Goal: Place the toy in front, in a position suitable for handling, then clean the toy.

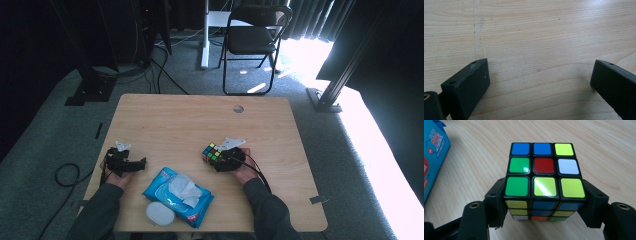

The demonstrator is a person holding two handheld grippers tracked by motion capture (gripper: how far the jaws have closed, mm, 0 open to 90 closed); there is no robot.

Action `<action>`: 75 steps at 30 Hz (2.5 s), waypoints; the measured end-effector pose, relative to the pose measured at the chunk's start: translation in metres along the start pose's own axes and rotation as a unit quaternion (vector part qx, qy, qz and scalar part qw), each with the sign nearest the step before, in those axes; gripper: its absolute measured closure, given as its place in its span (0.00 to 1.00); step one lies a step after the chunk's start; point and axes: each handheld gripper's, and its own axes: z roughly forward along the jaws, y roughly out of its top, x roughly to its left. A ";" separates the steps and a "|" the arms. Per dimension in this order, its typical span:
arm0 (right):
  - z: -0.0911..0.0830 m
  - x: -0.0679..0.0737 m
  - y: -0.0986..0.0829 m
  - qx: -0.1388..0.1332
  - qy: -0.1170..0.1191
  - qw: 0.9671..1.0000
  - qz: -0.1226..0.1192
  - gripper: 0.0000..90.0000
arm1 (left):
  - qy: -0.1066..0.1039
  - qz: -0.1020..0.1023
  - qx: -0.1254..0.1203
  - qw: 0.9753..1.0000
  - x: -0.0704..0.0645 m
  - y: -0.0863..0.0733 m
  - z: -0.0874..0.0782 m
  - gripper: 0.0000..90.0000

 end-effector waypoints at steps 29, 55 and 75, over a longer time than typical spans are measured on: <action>-0.007 -0.004 -0.023 0.018 0.001 1.000 0.021 0.23 | 0.001 0.000 0.000 1.000 0.000 0.000 0.000 0.03; -0.021 -0.006 -0.052 0.033 -0.001 0.999 0.021 0.22 | 0.001 -0.001 -0.001 1.000 0.000 0.000 0.000 0.03; -0.021 -0.008 -0.052 0.031 0.002 0.999 0.020 0.21 | -0.038 0.004 -0.008 0.999 -0.012 0.004 -0.015 0.24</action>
